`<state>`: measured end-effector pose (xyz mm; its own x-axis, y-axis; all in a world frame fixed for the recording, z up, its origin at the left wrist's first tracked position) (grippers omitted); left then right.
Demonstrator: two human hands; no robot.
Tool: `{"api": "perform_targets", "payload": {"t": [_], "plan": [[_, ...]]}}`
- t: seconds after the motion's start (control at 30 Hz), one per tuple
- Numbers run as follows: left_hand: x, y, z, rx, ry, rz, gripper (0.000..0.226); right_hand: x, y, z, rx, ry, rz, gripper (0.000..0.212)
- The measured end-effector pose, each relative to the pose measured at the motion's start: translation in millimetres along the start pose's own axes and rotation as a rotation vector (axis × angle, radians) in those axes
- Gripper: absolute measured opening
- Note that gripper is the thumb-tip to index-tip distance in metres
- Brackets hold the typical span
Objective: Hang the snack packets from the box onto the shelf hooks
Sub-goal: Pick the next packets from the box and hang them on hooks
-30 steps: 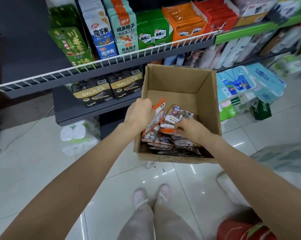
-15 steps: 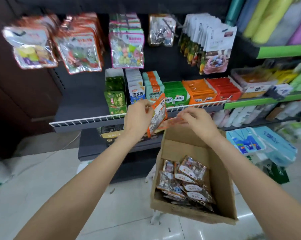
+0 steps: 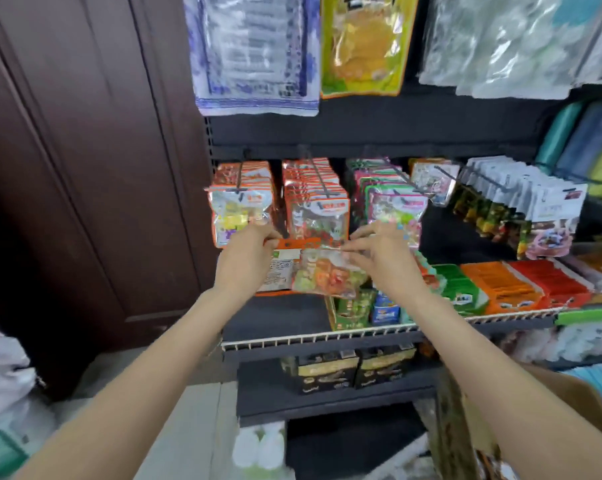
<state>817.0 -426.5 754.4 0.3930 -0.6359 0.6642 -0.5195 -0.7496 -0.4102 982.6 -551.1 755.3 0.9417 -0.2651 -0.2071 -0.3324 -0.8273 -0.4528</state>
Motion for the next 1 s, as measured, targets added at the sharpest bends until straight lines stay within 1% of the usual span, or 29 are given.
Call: {"api": "perform_targets", "payload": {"t": [0.1, 0.2, 0.3, 0.37, 0.5, 0.6, 0.73, 0.87, 1.0], "plan": [[-35.1, -12.1, -37.6, 0.047, -0.048, -0.037, 0.022, -42.1, -29.3, 14.8, 0.015, -0.212, 0.057, 0.015], [-56.8, -23.1, -62.9, 0.044, -0.117, -0.058, 0.023, -79.1, -57.7, 25.0, 0.087, -0.364, 0.081, 0.003], [-69.4, -35.7, -85.8, 0.067, -0.175, -0.037, 0.024, -106.9, -86.1, 35.5, 0.097, -0.496, 0.115, 0.005], [-76.3, -44.3, -99.6, 0.101, -0.193, -0.036, 0.024, -119.1, -102.6, 41.2, 0.116, -0.541, 0.153, 0.007], [-87.2, -52.8, -117.6, 0.147, -0.263, -0.025, 0.024, -125.9, -122.9, 53.6, 0.16, -0.431, 0.244, 0.016], [-92.8, -55.7, -127.7, 0.184, -0.277, -0.017, 0.025, -123.7, -127.4, 57.5, 0.163, -0.415, 0.304, 0.02], [-89.8, -54.3, -138.9, 0.234, -0.275, 0.014, 0.025, -124.3, -128.1, 59.7, 0.167, -0.349, 0.268, 0.018], [-88.1, -46.5, -142.4, 0.231, -0.186, -0.005, 0.024, -123.4, -132.7, 68.1, 0.18, -0.246, 0.31, 0.016], [-93.6, -45.0, -140.5, 0.178, -0.012, -0.128, 0.022, -126.3, -138.9, 71.4, 0.283, -0.084, 0.358, 0.027]]}}
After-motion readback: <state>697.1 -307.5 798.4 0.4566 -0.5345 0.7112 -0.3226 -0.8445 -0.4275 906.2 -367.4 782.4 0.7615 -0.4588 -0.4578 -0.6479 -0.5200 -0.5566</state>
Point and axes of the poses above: each hand's wrist, its own y-axis away from the middle knuckle, its own z-axis out of the palm, x = y × z, the point moved 6 cm from there along -y, towards the middle knuckle, and after that the axes turned 11 degrees about y, right-handed, at the moved point
